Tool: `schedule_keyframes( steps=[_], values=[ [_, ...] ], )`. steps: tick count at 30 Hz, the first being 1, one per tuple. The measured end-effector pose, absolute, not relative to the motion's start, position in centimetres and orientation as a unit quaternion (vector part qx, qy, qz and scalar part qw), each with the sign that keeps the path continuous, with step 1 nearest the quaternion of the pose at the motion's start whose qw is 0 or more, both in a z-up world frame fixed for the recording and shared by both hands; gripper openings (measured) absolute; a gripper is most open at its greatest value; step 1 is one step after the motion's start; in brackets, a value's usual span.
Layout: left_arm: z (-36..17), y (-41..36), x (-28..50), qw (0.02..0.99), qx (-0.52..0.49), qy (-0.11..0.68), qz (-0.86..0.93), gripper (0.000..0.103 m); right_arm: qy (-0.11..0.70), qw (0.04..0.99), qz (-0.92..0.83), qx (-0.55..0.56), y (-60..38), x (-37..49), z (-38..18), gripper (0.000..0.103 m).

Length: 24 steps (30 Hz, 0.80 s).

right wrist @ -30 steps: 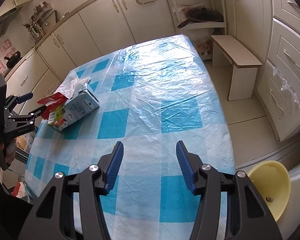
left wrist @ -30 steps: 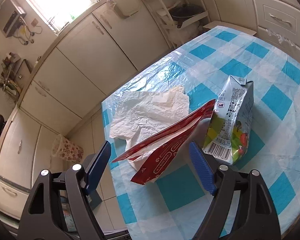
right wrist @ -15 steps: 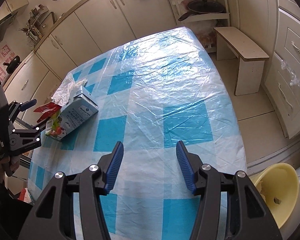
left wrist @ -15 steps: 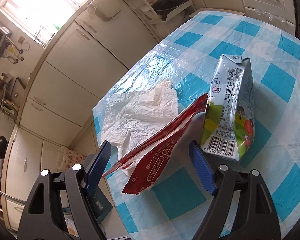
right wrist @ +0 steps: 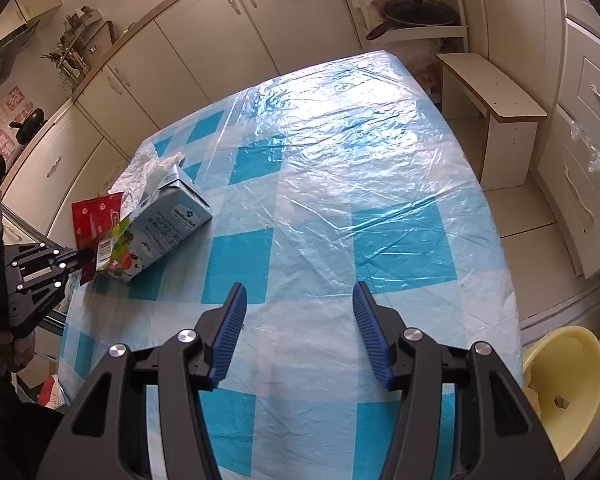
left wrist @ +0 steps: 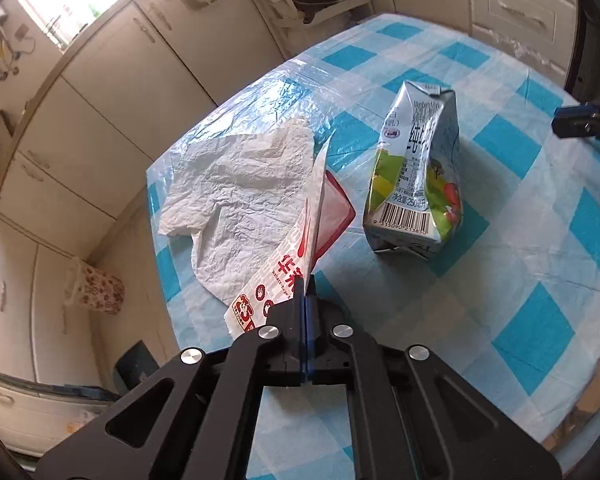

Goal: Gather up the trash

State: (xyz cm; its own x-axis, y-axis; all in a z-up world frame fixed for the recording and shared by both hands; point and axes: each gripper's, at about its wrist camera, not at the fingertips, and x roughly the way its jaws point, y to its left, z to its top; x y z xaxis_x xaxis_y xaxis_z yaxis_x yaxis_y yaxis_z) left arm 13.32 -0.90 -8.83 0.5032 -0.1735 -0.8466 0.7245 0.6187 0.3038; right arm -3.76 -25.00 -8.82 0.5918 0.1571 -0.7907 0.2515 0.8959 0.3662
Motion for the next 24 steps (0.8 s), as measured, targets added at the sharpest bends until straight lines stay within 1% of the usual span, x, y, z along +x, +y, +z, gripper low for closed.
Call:
schedule_keyframes(
  steps=[5, 9, 11, 12, 13, 14, 19, 24],
  values=[
    [-5.8, 3.5, 12.8, 0.825, 0.243, 0.419, -0.293, 0.001, 0.444, 0.867, -0.022, 0.223, -24.0, -3.1, -8.6, 0.054],
    [-2.8, 7.8, 12.3, 0.860, 0.142, 0.422, -0.248, 0.001, 0.416, 0.890, -0.012, 0.187, -22.2, -2.7, -7.0, 0.054],
    [-1.9, 9.3, 12.3, 0.869, 0.084, 0.428, -0.235, 0.001, 0.394, 0.905, -0.002, 0.158, -21.0, -2.6, -5.6, 0.060],
    [-1.7, 9.6, 12.3, 0.870, 0.063, 0.432, -0.227, 0.001, 0.383, 0.912, 0.006, 0.147, -20.5, -2.5, -4.9, 0.068],
    [-1.8, 10.0, 12.3, 0.870, 0.040, 0.439, -0.223, 0.001, 0.374, 0.916, 0.018, 0.143, -19.9, -2.2, -4.3, 0.071],
    [-1.9, 10.2, 12.4, 0.869, 0.023, 0.444, -0.218, 0.001, 0.374, 0.916, 0.031, 0.144, -19.4, -1.6, -3.9, 0.071],
    [-3.1, 10.1, 13.4, 0.860, -0.024, 0.470, -0.197, 0.001, 0.395, 0.908, 0.073, 0.121, -15.9, 4.1, -2.3, 0.071],
    [-4.1, 10.5, 14.1, 0.857, -0.038, 0.481, -0.180, 0.001, 0.469, 0.873, 0.068, 0.113, -12.6, 11.2, -3.9, 0.071]
  ],
)
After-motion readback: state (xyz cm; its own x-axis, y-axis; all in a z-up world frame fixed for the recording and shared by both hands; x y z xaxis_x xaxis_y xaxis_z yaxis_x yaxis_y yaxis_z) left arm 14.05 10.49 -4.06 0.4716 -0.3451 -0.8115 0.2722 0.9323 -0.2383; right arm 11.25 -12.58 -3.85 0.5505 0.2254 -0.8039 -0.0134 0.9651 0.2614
